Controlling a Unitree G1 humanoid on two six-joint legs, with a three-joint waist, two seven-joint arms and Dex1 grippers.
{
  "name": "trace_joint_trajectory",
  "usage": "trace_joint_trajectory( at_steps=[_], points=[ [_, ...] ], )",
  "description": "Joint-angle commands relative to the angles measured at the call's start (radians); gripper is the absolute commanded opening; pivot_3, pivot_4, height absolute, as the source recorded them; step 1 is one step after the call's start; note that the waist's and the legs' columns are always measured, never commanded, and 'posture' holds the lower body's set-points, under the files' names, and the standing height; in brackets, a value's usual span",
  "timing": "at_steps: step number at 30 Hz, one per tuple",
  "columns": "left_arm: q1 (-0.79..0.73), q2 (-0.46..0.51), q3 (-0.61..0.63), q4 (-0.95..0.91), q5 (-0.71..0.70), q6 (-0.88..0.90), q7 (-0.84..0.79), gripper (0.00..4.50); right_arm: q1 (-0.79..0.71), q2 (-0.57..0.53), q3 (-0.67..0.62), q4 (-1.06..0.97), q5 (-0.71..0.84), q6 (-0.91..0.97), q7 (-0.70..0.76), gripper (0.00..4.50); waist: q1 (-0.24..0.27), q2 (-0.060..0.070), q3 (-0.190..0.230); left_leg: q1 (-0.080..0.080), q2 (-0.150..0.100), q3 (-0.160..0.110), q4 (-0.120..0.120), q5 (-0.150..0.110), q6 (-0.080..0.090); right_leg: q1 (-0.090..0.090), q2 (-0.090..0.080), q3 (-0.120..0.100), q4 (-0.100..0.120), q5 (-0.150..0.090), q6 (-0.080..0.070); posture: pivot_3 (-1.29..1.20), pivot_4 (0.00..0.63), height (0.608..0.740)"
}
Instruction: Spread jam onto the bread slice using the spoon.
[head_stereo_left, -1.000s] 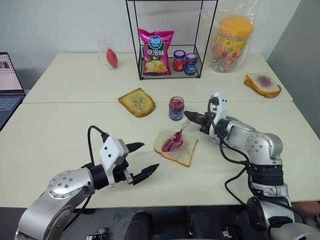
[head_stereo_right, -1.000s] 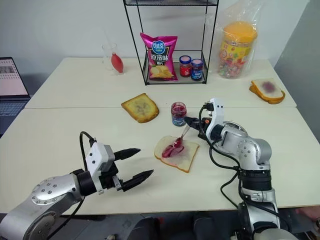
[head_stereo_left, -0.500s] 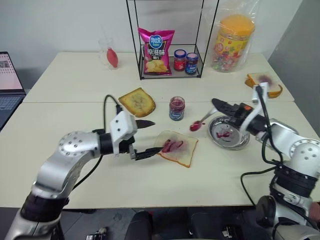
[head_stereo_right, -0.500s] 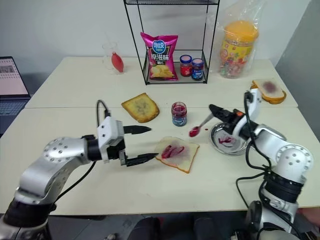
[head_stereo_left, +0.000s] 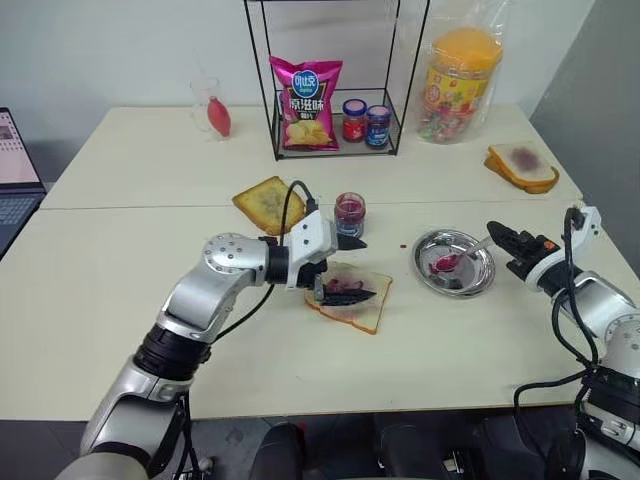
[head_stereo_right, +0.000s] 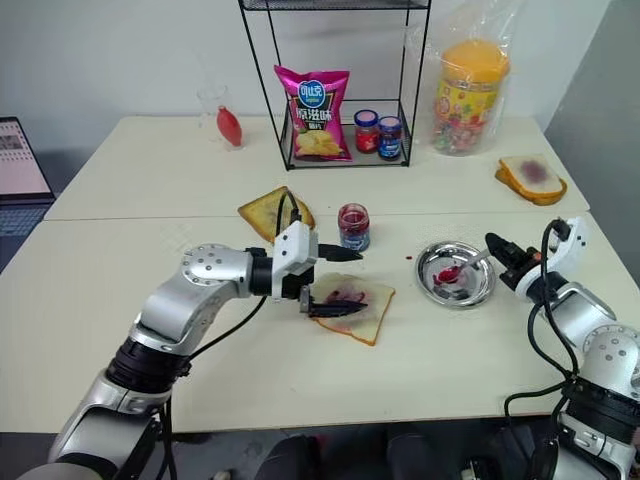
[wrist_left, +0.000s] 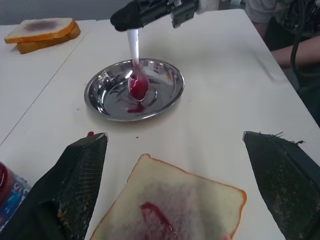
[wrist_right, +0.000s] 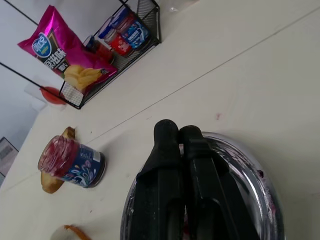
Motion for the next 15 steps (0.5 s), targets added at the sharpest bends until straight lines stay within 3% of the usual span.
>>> trace_joint_trajectory(
  at_steps=[1, 6, 7, 9, 15],
  points=[
    [-0.021, -0.022, -0.001, 0.008, 0.033, -0.029, 0.016, 4.5, -0.009, -0.014, -0.024, 0.108, -0.029, -0.096, 0.064, 0.03, 0.0, 0.0, 0.0, 0.0, 0.0, 0.0, 0.0, 0.0, 0.0, 0.0, 0.0, 0.0, 0.0, 0.0, 0.0, 0.0, 0.15, 0.74],
    [-0.019, -0.04, -0.005, -0.001, 0.041, -0.027, 0.015, 4.5, -0.004, -0.04, -0.039, 0.207, -0.035, -0.133, 0.105, 0.03, 0.002, 0.0, 0.0, 0.0, 0.0, 0.0, 0.0, 0.0, 0.0, 0.0, 0.0, 0.0, 0.0, 0.0, 0.0, 0.0, 0.15, 0.74],
    [-0.019, -0.042, -0.005, -0.002, 0.042, -0.027, 0.015, 4.5, -0.002, -0.045, -0.039, 0.22, -0.036, -0.137, 0.112, 0.47, 0.002, 0.0, 0.0, 0.0, 0.0, 0.0, 0.0, 0.0, 0.0, 0.001, 0.0, 0.0, 0.0, 0.0, 0.0, 0.0, 0.15, 0.74],
    [-0.02, -0.045, -0.003, 0.0, 0.045, -0.03, 0.013, 4.5, -0.002, -0.051, -0.035, 0.235, -0.036, -0.144, 0.124, 0.69, 0.003, 0.0, 0.0, 0.0, 0.0, 0.0, 0.0, 0.0, 0.0, 0.001, 0.0, 0.0, 0.0, 0.0, 0.0, 0.0, 0.15, 0.74],
    [-0.021, -0.047, -0.001, -0.001, 0.051, -0.033, 0.01, 4.5, -0.021, -0.05, -0.029, 0.276, -0.048, -0.163, 0.135, 2.03, 0.001, 0.0, 0.0, 0.001, 0.0, 0.0, 0.0, 0.0, 0.0, 0.001, 0.0, 0.0, 0.0, 0.0, 0.0, 0.0, 0.15, 0.74]
  ],
)
